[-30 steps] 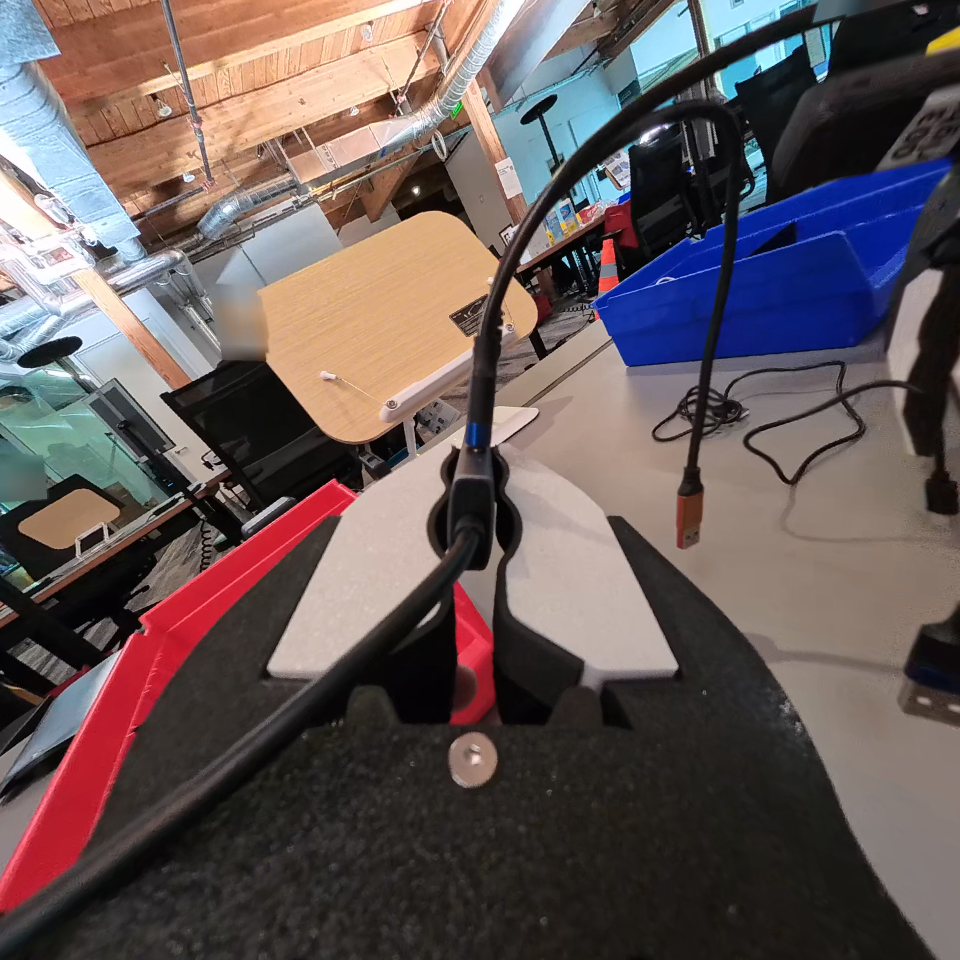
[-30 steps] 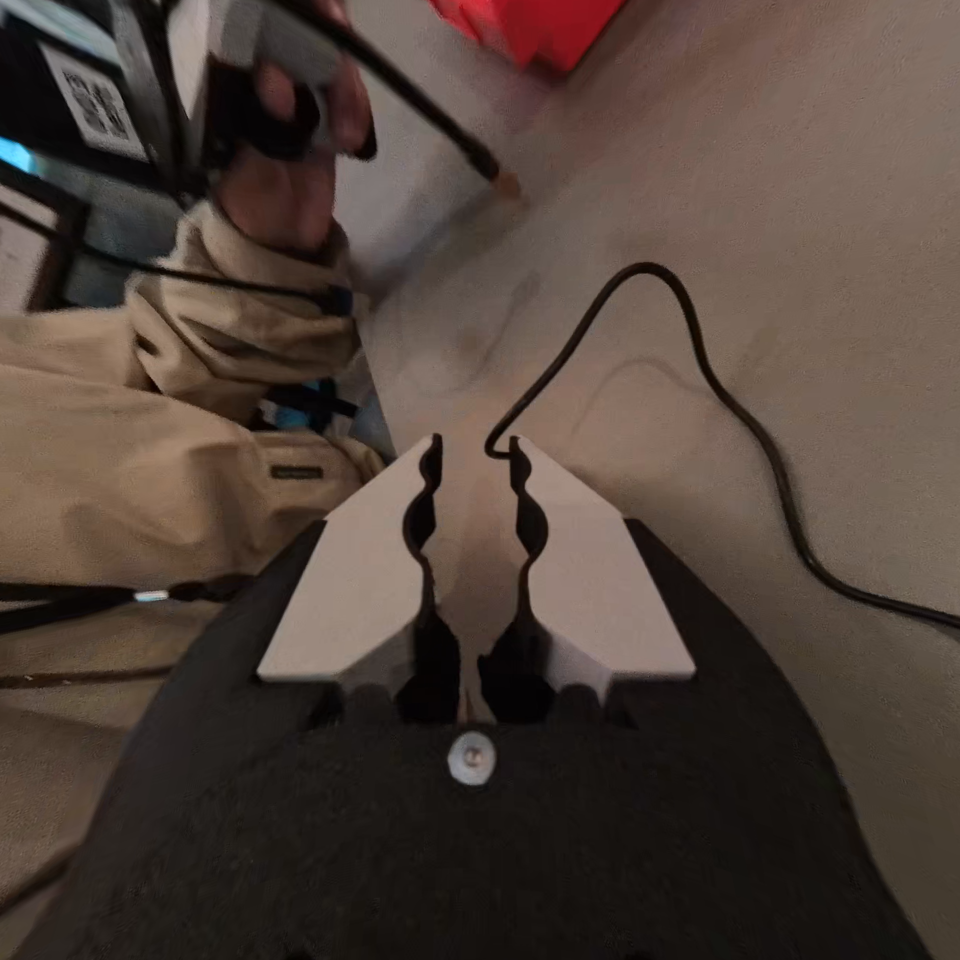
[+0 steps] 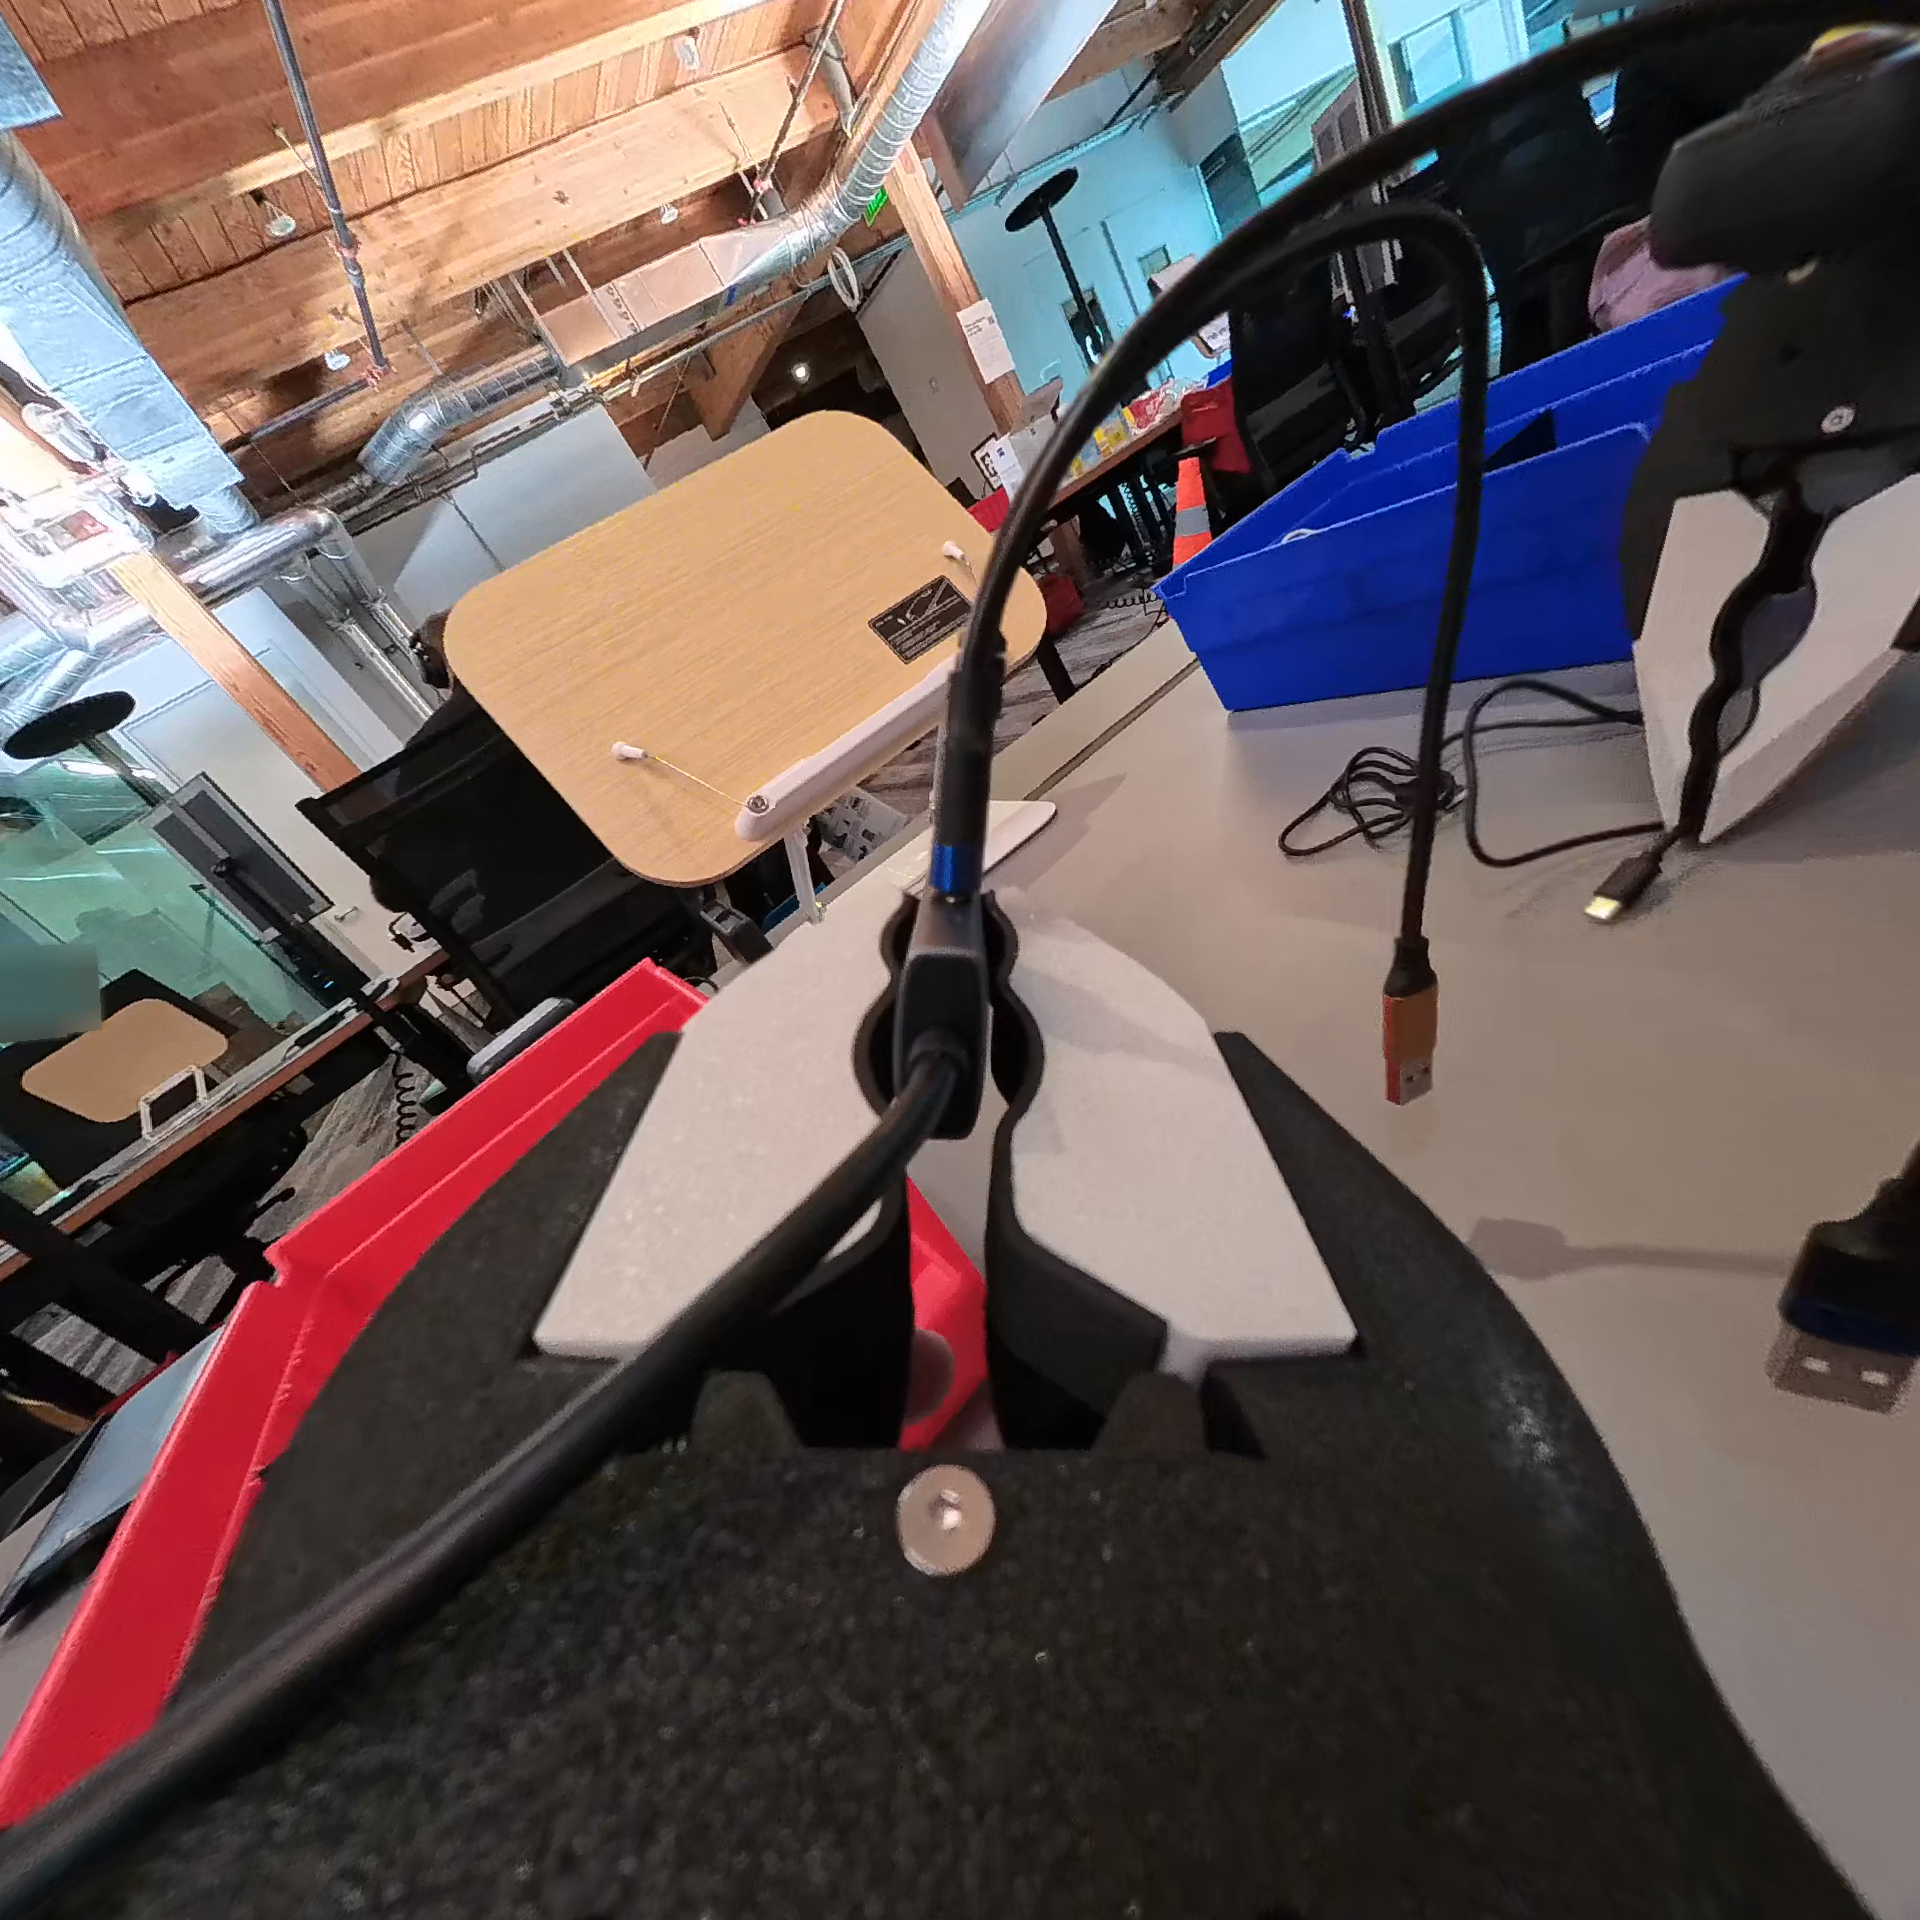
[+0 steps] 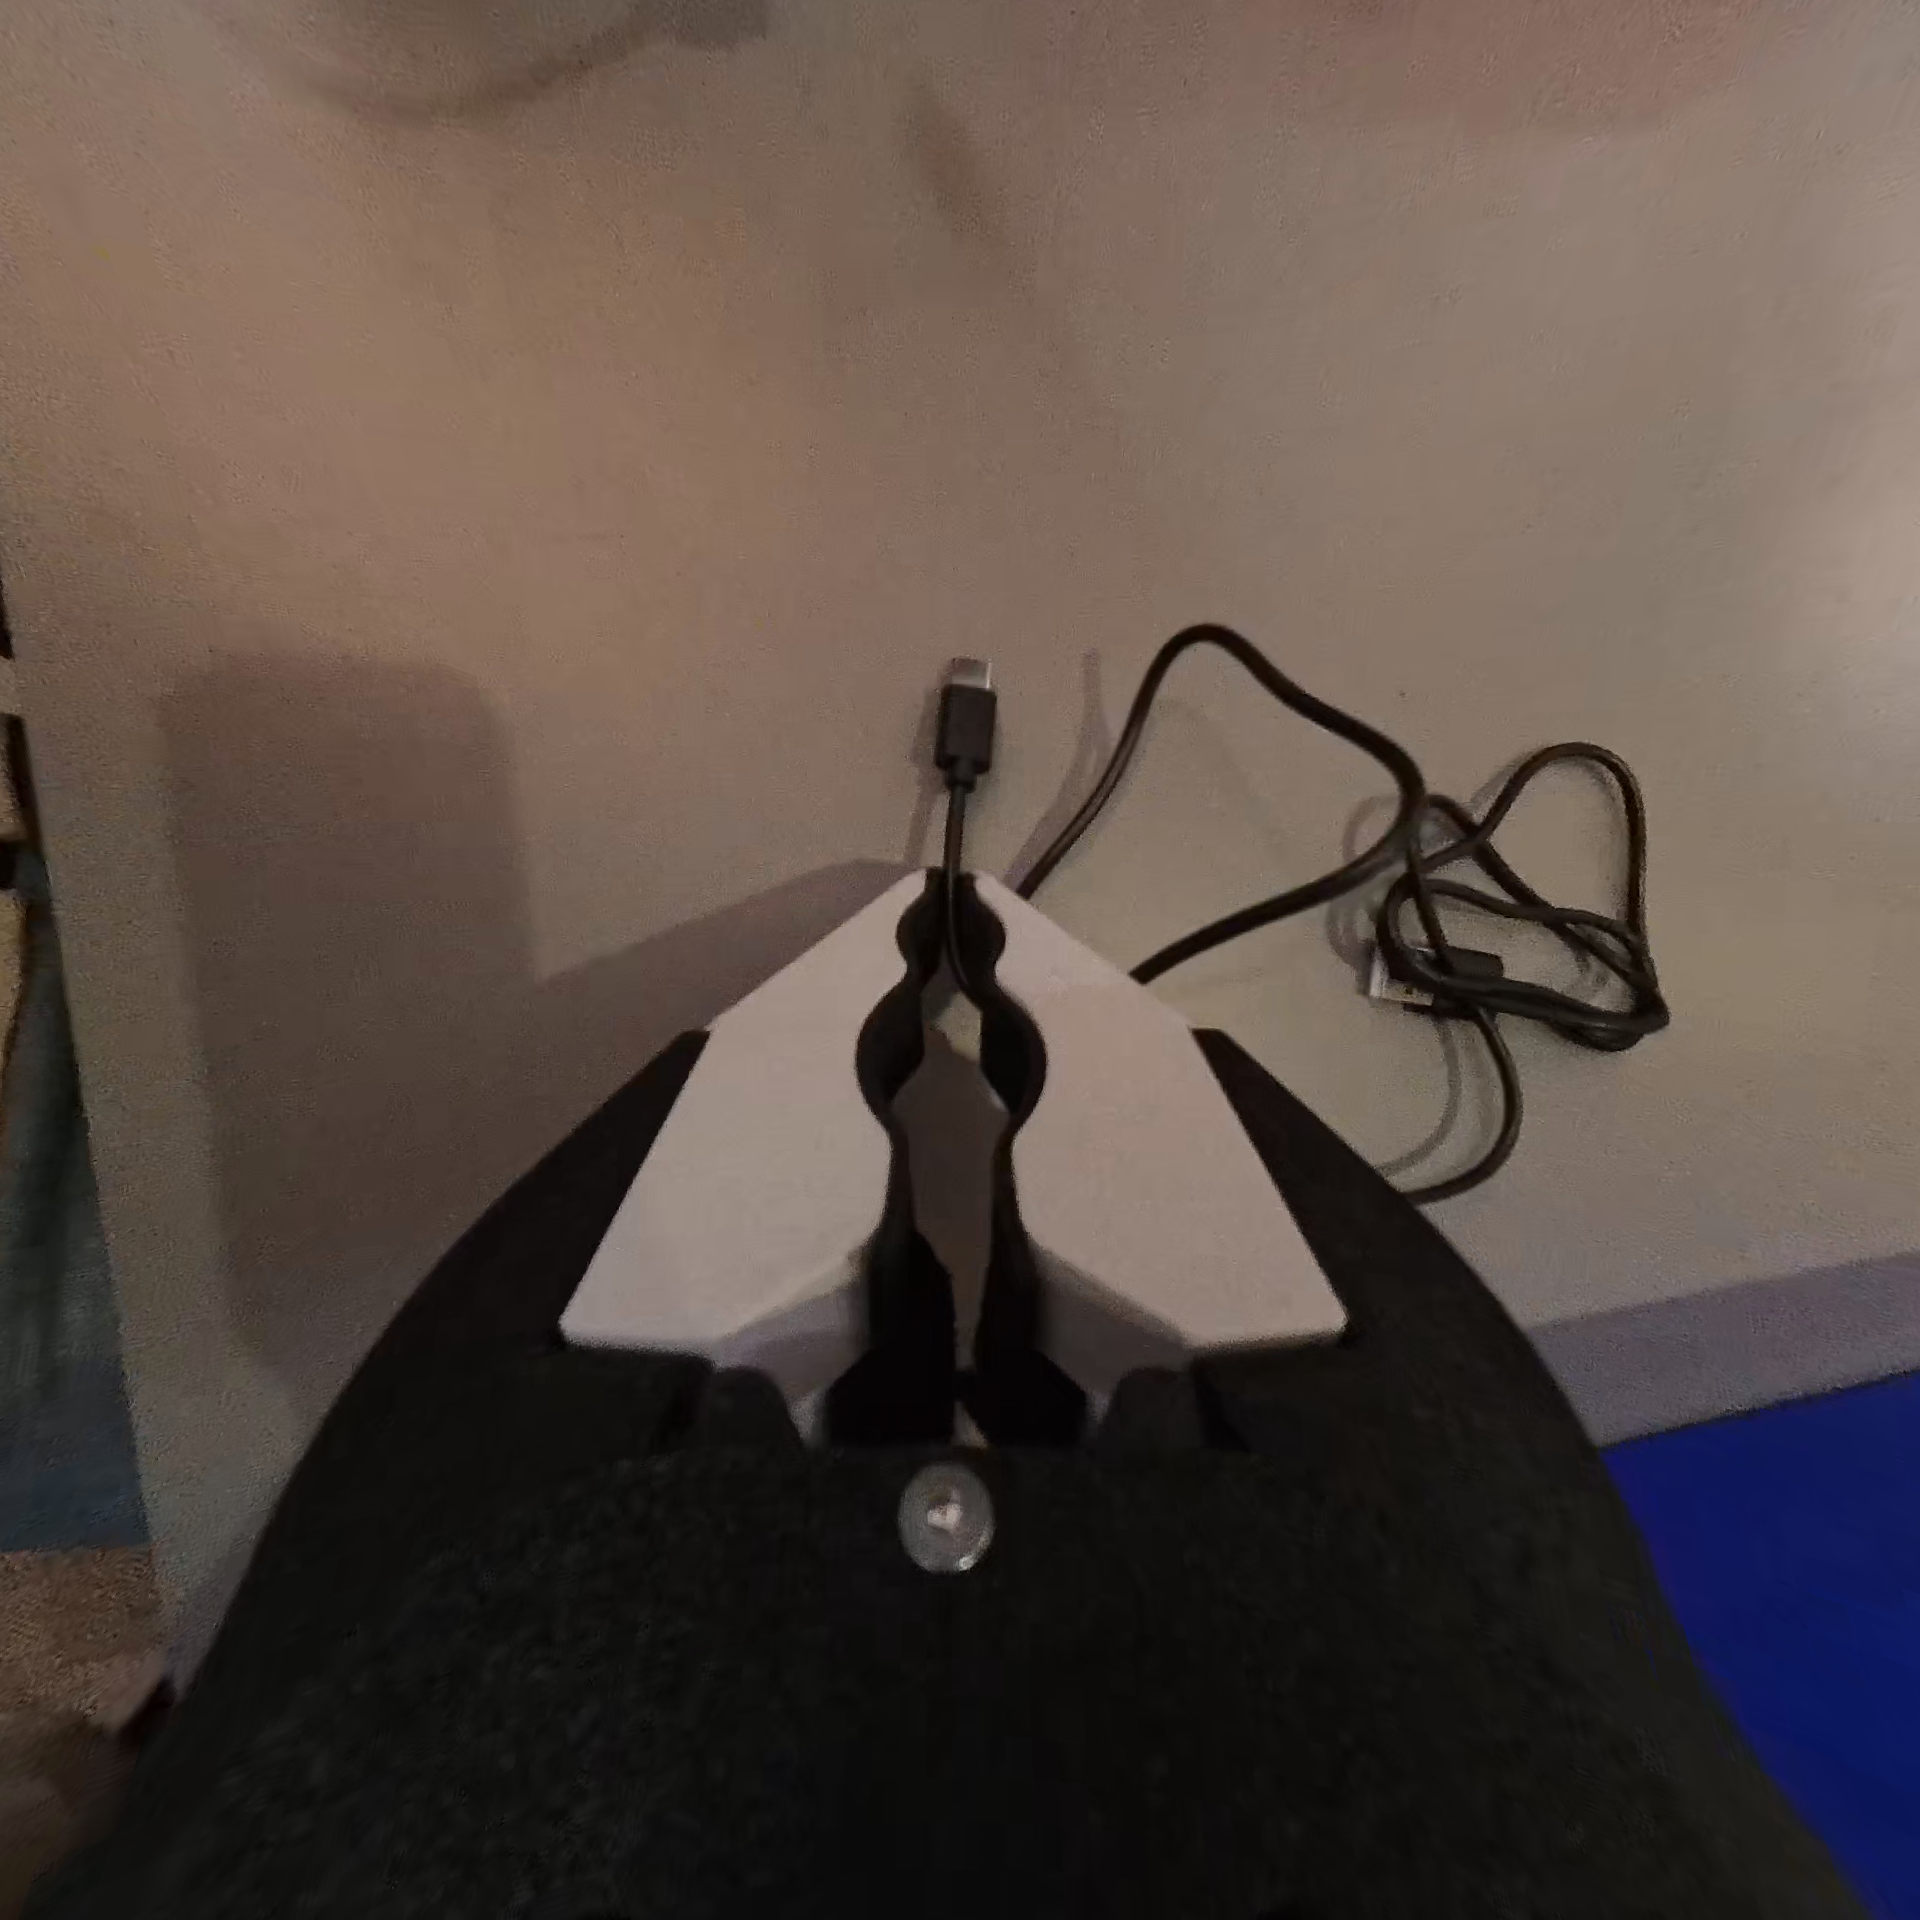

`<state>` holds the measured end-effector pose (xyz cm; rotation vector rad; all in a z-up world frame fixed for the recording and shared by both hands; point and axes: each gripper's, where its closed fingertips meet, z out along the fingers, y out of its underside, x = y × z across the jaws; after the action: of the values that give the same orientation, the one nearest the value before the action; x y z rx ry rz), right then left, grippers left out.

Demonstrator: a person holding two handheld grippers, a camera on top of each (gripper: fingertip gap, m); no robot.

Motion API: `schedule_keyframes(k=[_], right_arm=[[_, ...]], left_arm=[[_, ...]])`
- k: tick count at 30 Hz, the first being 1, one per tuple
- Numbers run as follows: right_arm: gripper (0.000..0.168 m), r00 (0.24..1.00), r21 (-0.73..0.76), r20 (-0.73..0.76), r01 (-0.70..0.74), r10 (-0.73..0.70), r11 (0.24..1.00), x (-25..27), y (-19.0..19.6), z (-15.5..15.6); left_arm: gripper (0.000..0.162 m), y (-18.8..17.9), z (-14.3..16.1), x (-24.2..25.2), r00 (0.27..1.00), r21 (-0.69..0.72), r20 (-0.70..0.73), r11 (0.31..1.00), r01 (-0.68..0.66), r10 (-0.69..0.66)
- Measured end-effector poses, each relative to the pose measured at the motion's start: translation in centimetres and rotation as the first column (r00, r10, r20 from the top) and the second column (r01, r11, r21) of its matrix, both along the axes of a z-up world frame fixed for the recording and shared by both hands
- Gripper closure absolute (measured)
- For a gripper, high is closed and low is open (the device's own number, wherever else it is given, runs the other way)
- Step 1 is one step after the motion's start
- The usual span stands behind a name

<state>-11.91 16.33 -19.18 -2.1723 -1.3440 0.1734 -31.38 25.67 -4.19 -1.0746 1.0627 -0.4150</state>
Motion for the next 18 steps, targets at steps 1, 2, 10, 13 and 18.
schedule_keyframes(k=[1,2,10,13,18], right_arm=[[0.168,0.999,-0.004,-0.031,0.024,-0.025,1.000,0.0,0.1,0.2],[0.168,0.996,-0.012,-0.081,0.044,-0.045,0.999,-0.2,0.2,0.7],[0.168,0.934,-0.008,-0.320,0.167,-0.161,0.986,-3.3,0.3,7.1],[0.167,0.932,0.052,-0.324,0.187,-0.160,0.981,-5.3,0.5,11.0],[0.167,0.924,-0.019,-0.336,0.185,-0.181,0.983,-9.7,-0.2,12.8]], left_arm=[[0.151,0.0,0.0,0.0,1.000,-0.001,0.000,1.000,0.003,-0.003],[0.151,0.0,-0.1,0.0,1.000,0.000,-0.003,1.000,0.006,-0.006],[0.151,-2.1,-1.2,1.8,0.989,0.098,-0.099,0.988,0.116,-0.106],[0.151,-3.2,-1.9,2.8,0.975,0.201,-0.188,0.967,0.153,-0.116],[0.151,-4.9,-2.9,4.2,0.944,0.331,-0.315,0.921,0.205,-0.097]])
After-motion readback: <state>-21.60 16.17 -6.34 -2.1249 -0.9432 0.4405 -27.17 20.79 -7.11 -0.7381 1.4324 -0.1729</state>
